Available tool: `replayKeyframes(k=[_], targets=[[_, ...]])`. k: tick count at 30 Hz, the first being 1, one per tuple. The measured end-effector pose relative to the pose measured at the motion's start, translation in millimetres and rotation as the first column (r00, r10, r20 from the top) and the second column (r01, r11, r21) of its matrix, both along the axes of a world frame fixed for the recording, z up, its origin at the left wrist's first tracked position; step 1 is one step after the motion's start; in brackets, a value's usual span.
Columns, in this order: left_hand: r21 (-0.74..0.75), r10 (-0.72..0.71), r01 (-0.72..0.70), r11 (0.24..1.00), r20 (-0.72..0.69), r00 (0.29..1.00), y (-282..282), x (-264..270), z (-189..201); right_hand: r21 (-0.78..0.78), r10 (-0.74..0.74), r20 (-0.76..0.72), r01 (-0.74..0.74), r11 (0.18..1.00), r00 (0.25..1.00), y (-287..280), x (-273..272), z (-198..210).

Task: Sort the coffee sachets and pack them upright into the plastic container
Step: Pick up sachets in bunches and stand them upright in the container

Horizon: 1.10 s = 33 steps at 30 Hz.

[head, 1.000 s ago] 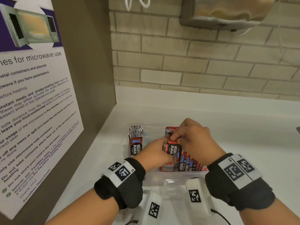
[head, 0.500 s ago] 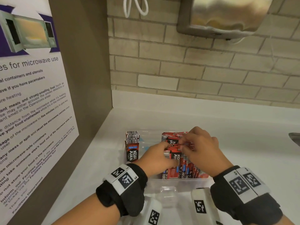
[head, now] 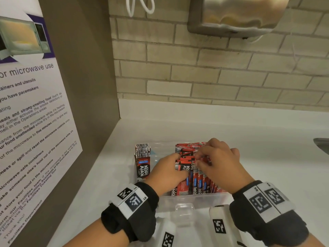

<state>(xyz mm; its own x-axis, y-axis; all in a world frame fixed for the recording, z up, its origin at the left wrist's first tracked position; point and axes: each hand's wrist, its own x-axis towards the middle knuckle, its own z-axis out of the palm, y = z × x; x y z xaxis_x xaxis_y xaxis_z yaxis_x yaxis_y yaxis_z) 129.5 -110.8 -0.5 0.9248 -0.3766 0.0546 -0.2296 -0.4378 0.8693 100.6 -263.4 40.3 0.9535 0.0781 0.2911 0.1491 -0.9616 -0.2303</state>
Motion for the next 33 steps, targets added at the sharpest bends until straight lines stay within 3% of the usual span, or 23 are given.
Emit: replayKeyframes(k=[9, 12, 14, 17, 19, 22, 25, 28, 30, 33], targets=[[-0.083, 0.127, -0.118, 0.990, 0.117, 0.985, 18.9, -8.1, 20.1, -0.013, -0.025, 0.029, 0.026, 1.000, 0.999, -1.1, 4.3, -1.7], [-0.201, 0.168, -0.146, 0.969, 0.097, 0.981, 26.7, -12.3, 36.0, 0.165, -0.008, 0.139, -0.015, 0.986, 0.990, 1.0, 5.0, 1.2], [-0.328, 0.185, -0.161, 0.931, 0.042, 0.982, 31.3, -14.3, 46.1, 0.423, 0.049, 0.158, -0.112, 0.899, 0.986, 7.7, 1.2, 10.6], [-0.523, 0.141, -0.170, 0.836, -0.095, 0.985, 34.6, -14.0, 57.0, 0.794, 0.361, -0.060, -0.175, 0.582, 0.931, 25.9, -7.9, 22.0], [-0.628, 0.105, -0.181, 0.757, -0.156, 0.982, 33.7, -13.9, 60.1, 0.843, 0.502, -0.150, -0.155, 0.515, 0.852, 37.1, -9.0, 19.1], [-0.731, 0.056, -0.212, 0.648, -0.232, 0.971, 29.5, -16.0, 58.8, 0.840, 0.511, -0.169, -0.148, 0.522, 0.843, 52.0, -7.1, 13.5], [-0.704, 0.052, -0.222, 0.675, -0.255, 0.965, 28.4, -21.2, 57.1, 0.827, 0.522, -0.191, -0.151, 0.542, 0.831, 63.1, -6.7, 9.9], [-0.652, 0.080, -0.246, 0.717, -0.273, 0.959, 29.1, -24.7, 56.7, 0.865, 0.545, -0.202, -0.112, 0.488, 0.814, 69.3, -7.3, 7.0], [-0.582, 0.124, -0.237, 0.778, -0.229, 0.966, 30.5, -24.5, 56.0, 0.904, 0.552, -0.177, -0.088, 0.419, 0.815, 70.5, -5.8, 6.0], [-0.518, 0.141, -0.197, 0.832, -0.147, 0.979, 36.5, -26.4, 57.6, 0.970, 0.589, -0.115, -0.037, 0.240, 0.800, 68.7, -4.1, 8.8]])
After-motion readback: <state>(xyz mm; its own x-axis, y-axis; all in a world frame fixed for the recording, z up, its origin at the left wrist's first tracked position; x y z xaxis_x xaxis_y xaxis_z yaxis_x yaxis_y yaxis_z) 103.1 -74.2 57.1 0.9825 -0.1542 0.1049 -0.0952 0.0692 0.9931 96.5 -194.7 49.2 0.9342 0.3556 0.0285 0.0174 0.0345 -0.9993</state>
